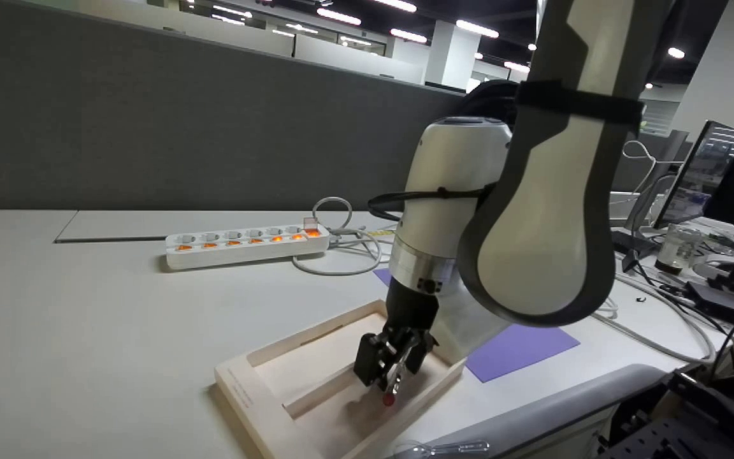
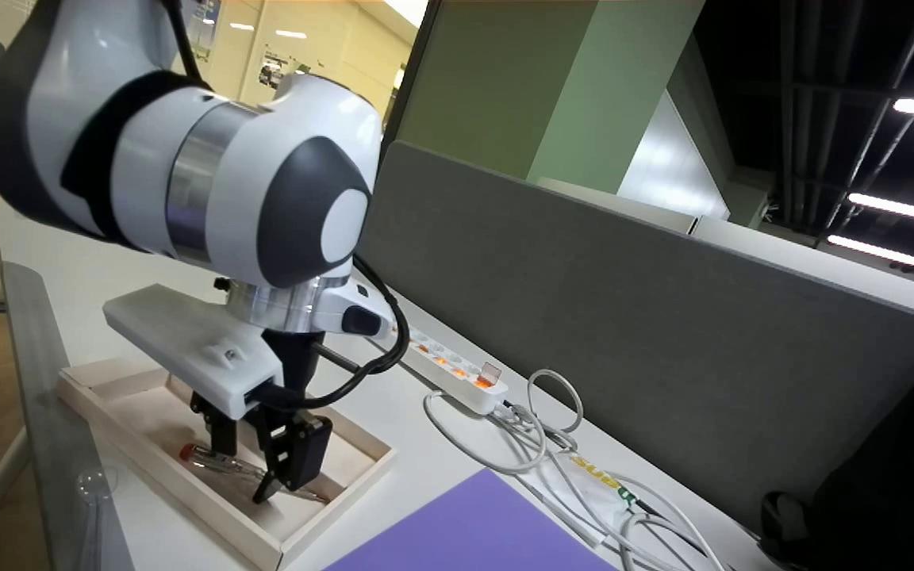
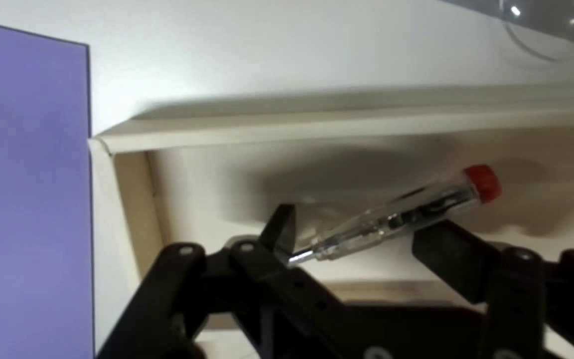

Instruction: Put the screwdriver on the tray onto the table

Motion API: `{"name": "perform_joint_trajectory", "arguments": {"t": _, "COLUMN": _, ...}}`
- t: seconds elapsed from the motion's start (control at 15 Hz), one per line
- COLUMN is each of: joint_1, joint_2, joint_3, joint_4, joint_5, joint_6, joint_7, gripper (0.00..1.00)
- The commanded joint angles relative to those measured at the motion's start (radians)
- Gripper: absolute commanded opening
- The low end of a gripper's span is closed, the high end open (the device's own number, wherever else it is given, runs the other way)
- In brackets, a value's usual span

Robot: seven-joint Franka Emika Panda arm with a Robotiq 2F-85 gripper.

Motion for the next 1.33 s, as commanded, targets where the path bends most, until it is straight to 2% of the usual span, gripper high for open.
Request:
{"name": "perform_joint_trajectory", "arguments": {"t": 0.0, "joint_1": 0.026, "joint_2": -0.002, "joint_3": -0.019, "joint_4": -0.026, "joint_5": 0.015, "joint_6": 0.038, "joint_7": 0.016, "gripper": 0.35}}
{"name": "perform_joint_trajectory", "arguments": {"t": 0.2, "joint_1": 0.051, "joint_2": -0.024, "joint_3": -0.037, "joint_4": -0.040, "joint_5": 0.026, "joint_6": 0.046, "joint_7": 0.013, "gripper": 0.12}}
{"name": "perform_joint_trajectory", "arguments": {"t": 0.33, "joint_1": 0.074, "joint_2": -0.029, "joint_3": -0.059, "joint_4": -0.032, "joint_5": 0.025, "joint_6": 0.038, "joint_7": 0.016, "gripper": 0.01}}
{"name": "perform_joint_trajectory", "arguments": {"t": 0.6, "joint_1": 0.122, "joint_2": -0.059, "joint_3": -0.113, "joint_4": -0.029, "joint_5": 0.029, "joint_6": 0.013, "joint_7": 0.010, "gripper": 0.02}}
{"name": "perform_joint_trajectory", "arguments": {"t": 0.73, "joint_1": 0.177, "joint_2": -0.085, "joint_3": -0.167, "joint_4": -0.030, "joint_5": 0.030, "joint_6": -0.005, "joint_7": 0.001, "gripper": 0.02}}
{"name": "perform_joint_trajectory", "arguments": {"t": 1.13, "joint_1": 0.406, "joint_2": -0.167, "joint_3": -0.412, "joint_4": -0.030, "joint_5": 0.017, "joint_6": -0.072, "joint_7": -0.002, "gripper": 0.02}}
{"name": "perform_joint_trajectory", "arguments": {"t": 1.27, "joint_1": 0.496, "joint_2": -0.187, "joint_3": -0.524, "joint_4": -0.030, "joint_5": 0.003, "joint_6": -0.088, "joint_7": 0.004, "gripper": 0.02}}
